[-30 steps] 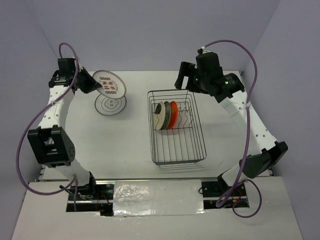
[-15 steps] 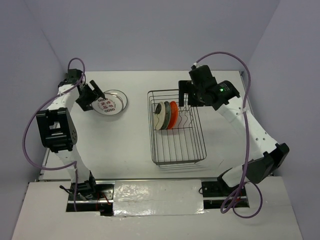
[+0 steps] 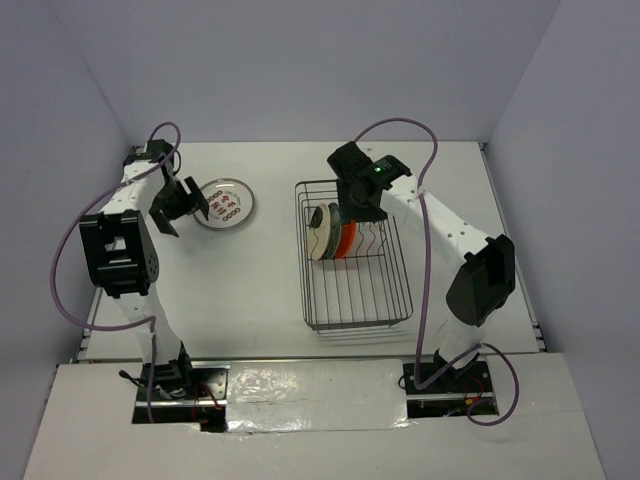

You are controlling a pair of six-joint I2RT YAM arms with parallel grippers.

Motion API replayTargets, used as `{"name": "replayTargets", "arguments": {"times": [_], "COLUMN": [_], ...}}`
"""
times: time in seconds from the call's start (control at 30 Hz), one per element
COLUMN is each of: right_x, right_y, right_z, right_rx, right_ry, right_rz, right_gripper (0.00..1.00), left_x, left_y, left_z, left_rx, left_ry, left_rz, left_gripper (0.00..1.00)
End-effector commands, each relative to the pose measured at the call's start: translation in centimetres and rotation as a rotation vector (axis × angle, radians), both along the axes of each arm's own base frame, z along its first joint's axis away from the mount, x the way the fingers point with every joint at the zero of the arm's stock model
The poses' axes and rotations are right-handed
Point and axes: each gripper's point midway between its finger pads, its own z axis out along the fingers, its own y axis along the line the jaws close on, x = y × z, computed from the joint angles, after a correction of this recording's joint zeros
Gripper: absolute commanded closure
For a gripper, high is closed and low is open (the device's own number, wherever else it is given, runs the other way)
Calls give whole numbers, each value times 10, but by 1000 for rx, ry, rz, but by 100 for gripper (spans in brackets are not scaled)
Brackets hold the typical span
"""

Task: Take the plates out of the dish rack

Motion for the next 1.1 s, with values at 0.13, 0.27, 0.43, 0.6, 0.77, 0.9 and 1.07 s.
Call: {"name": "replayTargets", "arguments": {"times": [0.13,0.27,0.43,0.6,0.77,0.9,1.07], "right_x": [33,44,49,52,41,30,21], "right_y": [10,3,-2,-23,-70,-93,-47], "right_z": [-15,-31,-21,28,115,162,188], "right_rx": [-37,-87,-79,-158,-329,-374,-31], "right_ry": [-54,-78,-143,-221,-343,-421,-488], "right_rz": [-25,-72,-116,-175,-243,-282,-36], "right_gripper": [41,70,87,100,100,100,100], "left_x": [-15,-30,-49,-52,-46,-44,-57], "left_y": [-24,-73,-102,-109,-141,-178,-223], "left_z": [102,146,181,208,249,290,333], "left_rx": [-9,-60,-120,-127,-235,-376,-590], "left_ry": [-234,-386,-504,-576,-733,-899,-1038], "left_rz": [-101,-241,-306,-345,-463,-593,-767], "left_gripper": [1,0,1,1,1,1,1]}}
